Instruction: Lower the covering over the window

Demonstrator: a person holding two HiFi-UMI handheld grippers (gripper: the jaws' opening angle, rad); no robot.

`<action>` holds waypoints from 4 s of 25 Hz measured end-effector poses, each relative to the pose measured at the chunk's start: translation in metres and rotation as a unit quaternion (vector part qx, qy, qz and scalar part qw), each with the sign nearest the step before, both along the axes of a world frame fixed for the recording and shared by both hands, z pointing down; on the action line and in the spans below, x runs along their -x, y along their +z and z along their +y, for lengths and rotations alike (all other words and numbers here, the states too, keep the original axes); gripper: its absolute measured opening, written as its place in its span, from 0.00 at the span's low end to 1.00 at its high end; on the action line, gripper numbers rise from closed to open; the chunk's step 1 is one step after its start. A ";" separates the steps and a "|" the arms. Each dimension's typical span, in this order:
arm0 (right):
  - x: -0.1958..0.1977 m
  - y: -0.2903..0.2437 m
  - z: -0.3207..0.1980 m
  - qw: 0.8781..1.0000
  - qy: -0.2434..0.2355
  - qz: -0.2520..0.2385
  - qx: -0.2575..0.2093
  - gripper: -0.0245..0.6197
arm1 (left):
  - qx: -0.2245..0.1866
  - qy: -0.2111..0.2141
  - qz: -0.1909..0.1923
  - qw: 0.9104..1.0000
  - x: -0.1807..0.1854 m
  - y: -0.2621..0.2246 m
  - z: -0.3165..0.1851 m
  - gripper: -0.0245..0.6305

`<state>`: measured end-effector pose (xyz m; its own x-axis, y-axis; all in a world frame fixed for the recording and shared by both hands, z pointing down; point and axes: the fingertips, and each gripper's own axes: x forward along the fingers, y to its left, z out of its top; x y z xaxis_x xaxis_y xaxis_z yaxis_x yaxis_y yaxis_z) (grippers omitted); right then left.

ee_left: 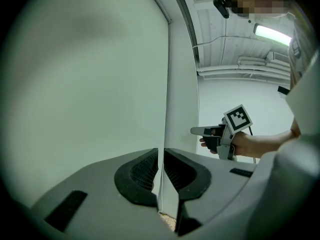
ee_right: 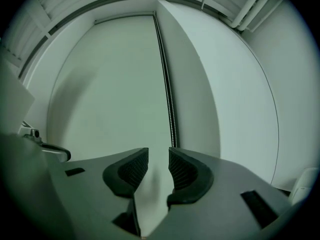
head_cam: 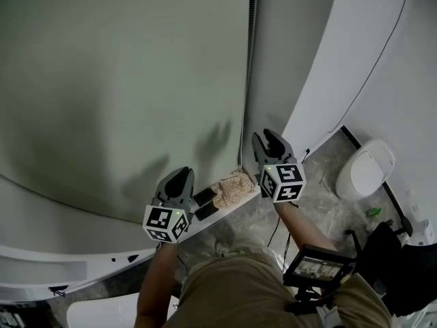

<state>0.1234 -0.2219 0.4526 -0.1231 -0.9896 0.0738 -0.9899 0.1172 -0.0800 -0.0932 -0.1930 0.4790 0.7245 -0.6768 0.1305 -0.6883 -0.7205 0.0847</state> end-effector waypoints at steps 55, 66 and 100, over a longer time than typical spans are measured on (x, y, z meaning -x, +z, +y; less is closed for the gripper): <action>-0.012 0.014 -0.110 0.999 0.034 -0.031 0.028 0.18 | 0.006 -0.076 -0.024 0.997 0.004 -0.028 -0.149 0.11; -0.023 0.000 -0.134 0.997 0.057 -0.042 0.032 0.16 | 0.004 -0.065 -0.018 0.998 -0.005 -0.053 -0.149 0.11; 0.067 0.022 -0.101 0.994 -0.109 -0.021 0.024 0.05 | -0.006 0.015 0.032 0.999 -0.043 -0.048 -0.146 0.11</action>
